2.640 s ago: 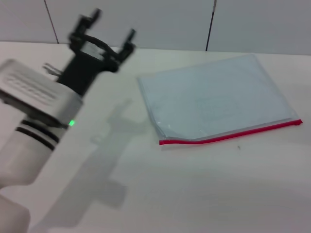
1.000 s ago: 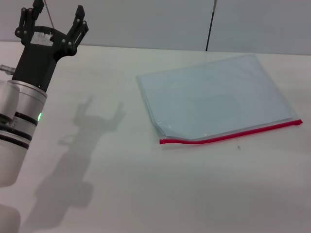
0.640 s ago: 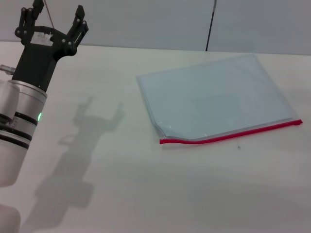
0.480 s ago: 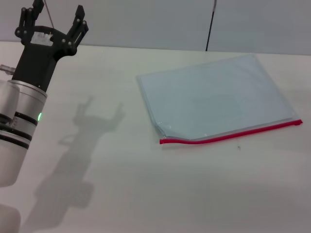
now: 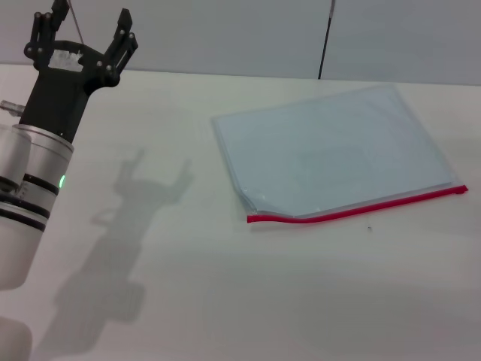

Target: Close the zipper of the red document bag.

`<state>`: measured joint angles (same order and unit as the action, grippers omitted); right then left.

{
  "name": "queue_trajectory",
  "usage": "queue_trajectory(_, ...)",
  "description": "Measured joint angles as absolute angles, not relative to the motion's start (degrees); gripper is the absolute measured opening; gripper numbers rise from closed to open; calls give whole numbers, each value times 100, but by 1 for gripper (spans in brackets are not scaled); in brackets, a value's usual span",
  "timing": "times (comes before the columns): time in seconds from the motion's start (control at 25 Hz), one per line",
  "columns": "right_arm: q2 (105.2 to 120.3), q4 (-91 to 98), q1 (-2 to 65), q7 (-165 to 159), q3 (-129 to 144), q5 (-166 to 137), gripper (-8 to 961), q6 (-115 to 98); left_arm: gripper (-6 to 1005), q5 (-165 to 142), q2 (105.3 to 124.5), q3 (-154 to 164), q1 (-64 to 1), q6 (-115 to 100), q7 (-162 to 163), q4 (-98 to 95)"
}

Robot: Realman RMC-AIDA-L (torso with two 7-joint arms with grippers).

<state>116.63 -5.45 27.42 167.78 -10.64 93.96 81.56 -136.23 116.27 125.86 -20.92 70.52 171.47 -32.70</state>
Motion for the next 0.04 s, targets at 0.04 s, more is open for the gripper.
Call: queue_trajectory(0.04, 11663, -545, 2742, 16778, -1064, 9396, 834, 8156, 890, -13623, 11628, 12586, -2092, 7053, 17147, -3270)
